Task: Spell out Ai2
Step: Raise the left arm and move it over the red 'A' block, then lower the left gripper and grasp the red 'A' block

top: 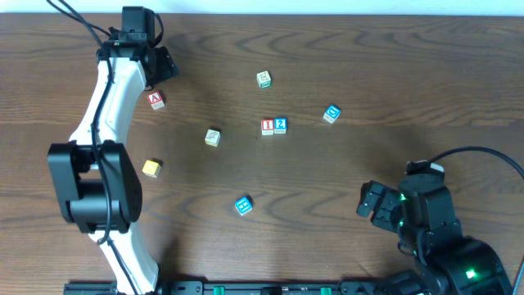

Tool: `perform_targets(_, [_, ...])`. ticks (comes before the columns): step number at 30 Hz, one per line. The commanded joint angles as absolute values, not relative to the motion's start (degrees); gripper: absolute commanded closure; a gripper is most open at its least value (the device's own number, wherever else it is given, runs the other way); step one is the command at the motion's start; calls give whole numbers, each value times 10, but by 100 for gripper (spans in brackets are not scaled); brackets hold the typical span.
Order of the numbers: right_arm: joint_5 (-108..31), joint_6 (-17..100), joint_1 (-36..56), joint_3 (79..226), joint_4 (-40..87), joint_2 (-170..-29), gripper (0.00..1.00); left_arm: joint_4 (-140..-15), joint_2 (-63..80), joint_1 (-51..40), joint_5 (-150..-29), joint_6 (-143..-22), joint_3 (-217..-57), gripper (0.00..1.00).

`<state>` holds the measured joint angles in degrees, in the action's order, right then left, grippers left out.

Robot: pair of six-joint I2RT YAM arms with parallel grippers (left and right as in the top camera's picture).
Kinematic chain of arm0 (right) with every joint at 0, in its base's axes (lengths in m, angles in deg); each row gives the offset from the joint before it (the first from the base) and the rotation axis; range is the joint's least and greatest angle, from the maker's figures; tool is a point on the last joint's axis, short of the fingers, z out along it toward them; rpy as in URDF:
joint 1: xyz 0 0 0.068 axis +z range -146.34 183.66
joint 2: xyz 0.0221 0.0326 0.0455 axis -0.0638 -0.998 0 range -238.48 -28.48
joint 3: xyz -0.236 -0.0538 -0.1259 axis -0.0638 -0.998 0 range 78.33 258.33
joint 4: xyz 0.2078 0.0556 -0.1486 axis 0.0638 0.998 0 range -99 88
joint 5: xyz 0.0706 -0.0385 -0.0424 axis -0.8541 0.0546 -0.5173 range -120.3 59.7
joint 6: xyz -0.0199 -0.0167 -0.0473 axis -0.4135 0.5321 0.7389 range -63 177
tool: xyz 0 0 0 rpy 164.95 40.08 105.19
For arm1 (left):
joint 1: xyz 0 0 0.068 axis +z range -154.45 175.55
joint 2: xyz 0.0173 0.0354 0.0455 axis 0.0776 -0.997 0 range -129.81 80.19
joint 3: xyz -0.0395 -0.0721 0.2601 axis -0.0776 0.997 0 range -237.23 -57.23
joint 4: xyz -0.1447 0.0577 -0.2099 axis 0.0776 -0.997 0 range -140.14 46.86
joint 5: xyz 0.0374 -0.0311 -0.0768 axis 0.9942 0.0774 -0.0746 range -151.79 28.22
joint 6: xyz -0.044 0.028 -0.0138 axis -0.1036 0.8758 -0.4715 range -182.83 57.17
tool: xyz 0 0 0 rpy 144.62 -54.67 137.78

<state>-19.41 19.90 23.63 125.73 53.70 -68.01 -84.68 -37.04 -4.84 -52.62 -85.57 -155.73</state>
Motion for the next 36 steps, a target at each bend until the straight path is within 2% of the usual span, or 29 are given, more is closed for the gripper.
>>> perform_targets(1, [-192, 189, 240, 1258, 536, -679, 1, -857, -399, -46, -553, -863, -1577, 4])
perform_targets(10, [-192, 189, 240, 1258, 536, -679, 1, -895, -440, -44, -558, -875, -1579, 4])
perform_targets(36, [-192, 189, 240, 1258, 536, -679, 1, -867, -440, -44, -559, -878, -1573, 5])
